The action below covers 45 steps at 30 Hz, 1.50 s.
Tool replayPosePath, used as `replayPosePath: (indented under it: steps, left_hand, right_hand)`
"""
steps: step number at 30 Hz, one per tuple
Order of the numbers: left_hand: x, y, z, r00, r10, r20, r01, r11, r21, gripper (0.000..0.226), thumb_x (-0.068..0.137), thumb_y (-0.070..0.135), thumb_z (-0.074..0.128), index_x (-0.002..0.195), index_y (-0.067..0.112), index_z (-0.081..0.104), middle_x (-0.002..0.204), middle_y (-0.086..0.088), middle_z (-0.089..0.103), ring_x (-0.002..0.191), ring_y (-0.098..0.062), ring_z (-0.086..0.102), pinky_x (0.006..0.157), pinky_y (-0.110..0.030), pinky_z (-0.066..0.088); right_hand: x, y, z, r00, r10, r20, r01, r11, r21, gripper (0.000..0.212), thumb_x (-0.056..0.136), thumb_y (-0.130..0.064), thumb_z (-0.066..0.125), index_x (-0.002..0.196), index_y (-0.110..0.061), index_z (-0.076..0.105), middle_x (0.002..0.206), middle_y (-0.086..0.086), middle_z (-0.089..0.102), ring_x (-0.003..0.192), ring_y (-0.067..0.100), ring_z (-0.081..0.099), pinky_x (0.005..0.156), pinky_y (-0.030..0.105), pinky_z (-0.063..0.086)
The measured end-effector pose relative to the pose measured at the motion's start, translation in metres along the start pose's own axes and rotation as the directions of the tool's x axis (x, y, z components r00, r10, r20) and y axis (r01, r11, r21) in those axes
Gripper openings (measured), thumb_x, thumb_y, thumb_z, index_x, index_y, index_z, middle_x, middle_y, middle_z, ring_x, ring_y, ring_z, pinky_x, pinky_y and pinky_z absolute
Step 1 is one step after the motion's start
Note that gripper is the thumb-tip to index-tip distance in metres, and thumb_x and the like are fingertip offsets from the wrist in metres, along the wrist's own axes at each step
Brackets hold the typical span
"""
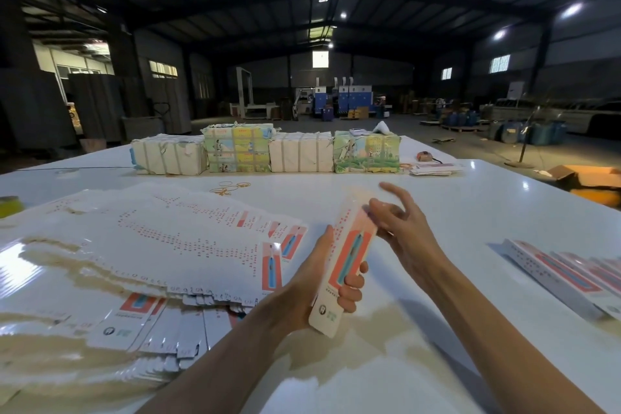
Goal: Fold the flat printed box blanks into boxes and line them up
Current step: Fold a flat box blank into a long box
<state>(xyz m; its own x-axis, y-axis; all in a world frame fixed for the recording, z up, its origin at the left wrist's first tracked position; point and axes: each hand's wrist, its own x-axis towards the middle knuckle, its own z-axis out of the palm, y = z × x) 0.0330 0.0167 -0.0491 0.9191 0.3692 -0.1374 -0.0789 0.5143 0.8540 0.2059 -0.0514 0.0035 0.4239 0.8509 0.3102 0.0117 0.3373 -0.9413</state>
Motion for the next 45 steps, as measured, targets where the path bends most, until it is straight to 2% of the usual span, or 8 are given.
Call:
replayPosePath:
  steps: [3, 9, 12, 15, 22, 30, 36, 45]
  left_hand:
    - [-0.004, 0.001, 0.007, 0.992, 0.081, 0.099, -0.057, 0.974, -0.22, 0.061, 0.064, 0.053, 0.092, 0.091, 0.006, 0.064, 0.066, -0.01, 0.065, 0.046, -0.018, 0.063, 0.049, -0.026, 0.057]
    - [-0.009, 0.001, 0.013, 0.955, 0.175, 0.239, -0.089, 0.938, -0.334, 0.062, 0.074, 0.045, 0.09, 0.112, 0.008, 0.056, 0.089, -0.016, 0.07, 0.072, -0.031, 0.075, 0.073, -0.042, 0.065]
    - [-0.007, 0.006, 0.018, 0.962, 0.271, 0.026, -0.271, 0.962, 0.003, 0.063, 0.071, 0.052, 0.089, 0.114, 0.016, 0.061, 0.095, -0.015, 0.075, 0.08, -0.032, 0.077, 0.075, -0.044, 0.064]
    - [-0.002, 0.007, 0.008, 0.759, 0.55, -0.348, -0.323, 0.782, 0.533, 0.048, 0.088, 0.065, 0.068, 0.117, 0.026, 0.066, 0.1, -0.007, 0.078, 0.085, -0.028, 0.08, 0.07, -0.033, 0.064]
    - [0.01, -0.01, 0.009, 0.769, 0.598, -0.224, -0.038, 0.393, 0.919, 0.111, 0.063, 0.068, 0.086, 0.147, 0.053, 0.015, 0.113, 0.039, 0.043, 0.102, -0.008, 0.065, 0.06, -0.007, 0.049]
    - [0.007, -0.009, 0.004, 0.766, 0.558, -0.319, -0.103, 0.596, 0.796, 0.07, 0.067, 0.057, 0.083, 0.115, 0.072, 0.036, 0.095, 0.036, 0.059, 0.097, 0.002, 0.071, 0.057, -0.008, 0.052]
    - [0.005, -0.01, 0.005, 0.828, 0.477, -0.294, -0.179, 0.722, 0.668, 0.084, 0.053, 0.062, 0.091, 0.127, 0.048, 0.052, 0.109, 0.018, 0.073, 0.106, -0.015, 0.076, 0.101, -0.051, 0.059]
    - [-0.007, 0.001, 0.022, 0.705, 0.671, -0.23, -0.225, 0.519, 0.825, 0.083, 0.085, 0.043, 0.083, 0.114, 0.09, 0.021, 0.118, 0.025, 0.062, 0.102, -0.015, 0.074, 0.086, -0.036, 0.064]
  right_hand:
    - [-0.005, 0.006, 0.005, 0.992, 0.084, 0.09, -0.085, 0.996, 0.013, 0.071, 0.089, -0.037, 0.077, 0.147, -0.024, 0.039, 0.107, 0.01, 0.08, 0.102, 0.028, 0.078, 0.096, 0.046, 0.061]
    - [-0.016, 0.017, 0.017, 0.992, 0.04, 0.117, -0.039, 0.999, -0.007, 0.048, 0.099, -0.027, 0.071, 0.141, -0.024, 0.049, 0.106, 0.013, 0.079, 0.097, 0.034, 0.079, 0.086, 0.05, 0.066]
    - [-0.014, 0.016, 0.013, 0.999, -0.002, 0.053, 0.007, 0.995, -0.096, 0.043, 0.099, -0.028, 0.072, 0.137, -0.025, 0.051, 0.099, 0.005, 0.081, 0.09, 0.029, 0.08, 0.077, 0.04, 0.067]
    - [-0.014, 0.02, 0.011, 0.998, -0.065, -0.006, 0.063, 0.979, -0.196, 0.033, 0.1, -0.028, 0.073, 0.124, -0.023, 0.05, 0.095, -0.004, 0.082, 0.085, 0.021, 0.081, 0.069, 0.025, 0.064]
    - [-0.017, 0.019, 0.019, 0.993, -0.122, -0.002, 0.117, 0.96, -0.254, 0.034, 0.095, -0.032, 0.079, 0.116, -0.024, 0.053, 0.096, -0.017, 0.08, 0.086, 0.013, 0.08, 0.064, 0.018, 0.06]
    - [-0.021, 0.016, 0.024, 0.984, -0.179, 0.0, 0.177, 0.97, -0.167, 0.056, 0.092, -0.049, 0.071, 0.141, -0.04, 0.045, 0.109, -0.014, 0.079, 0.102, 0.009, 0.076, 0.077, 0.018, 0.062]
    - [-0.018, 0.013, 0.018, 0.991, -0.128, 0.045, 0.133, 0.977, -0.169, 0.062, 0.092, -0.043, 0.076, 0.146, -0.048, 0.046, 0.106, -0.019, 0.079, 0.099, 0.006, 0.077, 0.064, 0.018, 0.059]
    - [-0.017, 0.02, 0.015, 0.983, -0.062, 0.172, 0.091, 0.982, -0.165, 0.056, 0.095, -0.04, 0.078, 0.14, -0.049, 0.046, 0.107, -0.004, 0.082, 0.1, 0.019, 0.079, 0.072, 0.018, 0.061]
